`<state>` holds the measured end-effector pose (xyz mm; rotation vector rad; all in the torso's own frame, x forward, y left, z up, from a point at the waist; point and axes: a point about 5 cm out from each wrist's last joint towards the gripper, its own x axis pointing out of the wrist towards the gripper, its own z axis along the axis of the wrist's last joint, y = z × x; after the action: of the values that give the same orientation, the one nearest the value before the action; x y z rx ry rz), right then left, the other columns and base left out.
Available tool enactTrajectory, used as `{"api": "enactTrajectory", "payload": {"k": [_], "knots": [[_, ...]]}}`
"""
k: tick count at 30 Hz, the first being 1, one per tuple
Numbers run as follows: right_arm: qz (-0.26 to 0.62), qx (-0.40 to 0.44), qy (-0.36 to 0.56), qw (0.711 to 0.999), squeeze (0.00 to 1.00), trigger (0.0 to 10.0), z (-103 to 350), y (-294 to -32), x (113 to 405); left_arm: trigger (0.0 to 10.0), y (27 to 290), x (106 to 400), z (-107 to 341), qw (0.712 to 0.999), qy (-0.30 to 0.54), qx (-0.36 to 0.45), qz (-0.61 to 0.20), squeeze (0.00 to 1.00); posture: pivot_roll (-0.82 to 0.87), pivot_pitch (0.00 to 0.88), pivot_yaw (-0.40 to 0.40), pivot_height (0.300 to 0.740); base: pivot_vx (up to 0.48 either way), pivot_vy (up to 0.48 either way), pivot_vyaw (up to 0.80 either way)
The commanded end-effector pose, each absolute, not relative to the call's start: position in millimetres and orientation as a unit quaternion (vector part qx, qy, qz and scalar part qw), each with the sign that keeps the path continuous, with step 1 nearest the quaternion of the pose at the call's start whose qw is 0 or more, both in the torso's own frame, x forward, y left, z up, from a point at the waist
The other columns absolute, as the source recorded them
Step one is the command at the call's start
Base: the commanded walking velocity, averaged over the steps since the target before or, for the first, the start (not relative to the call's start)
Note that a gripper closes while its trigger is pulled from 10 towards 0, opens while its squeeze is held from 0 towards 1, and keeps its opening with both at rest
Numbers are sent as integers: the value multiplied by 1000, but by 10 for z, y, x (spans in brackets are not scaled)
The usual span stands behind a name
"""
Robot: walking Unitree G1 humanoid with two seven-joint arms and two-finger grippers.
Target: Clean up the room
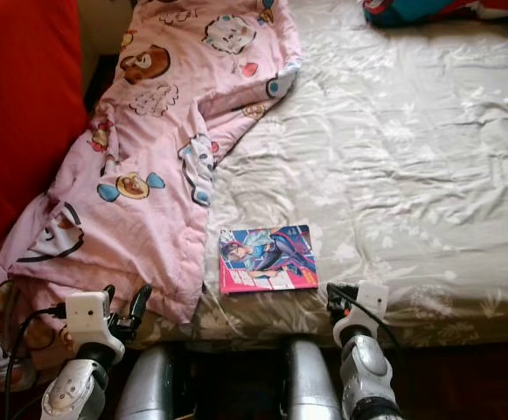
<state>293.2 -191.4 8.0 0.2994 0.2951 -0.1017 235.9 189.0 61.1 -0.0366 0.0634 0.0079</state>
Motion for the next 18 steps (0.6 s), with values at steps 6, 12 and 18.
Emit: {"api": "enactTrajectory", "payload": {"k": [6,12,18], "knots": [[-62,175,153,971,0,10000,104,-1922,2987,10000,1973,2283,605,999,45,-4,5,0,35,321,62,615,0,0,0],[-77,250,152,953,0,10000,106,-1907,3018,10000,1999,2269,630,999,48,6,0,0,65,329,86,615,0,0,0],[-82,304,156,936,0,10000,74,-1896,3004,10000,2063,2243,662,999,50,16,0,0,85,330,105,615,0,0,0]]}}
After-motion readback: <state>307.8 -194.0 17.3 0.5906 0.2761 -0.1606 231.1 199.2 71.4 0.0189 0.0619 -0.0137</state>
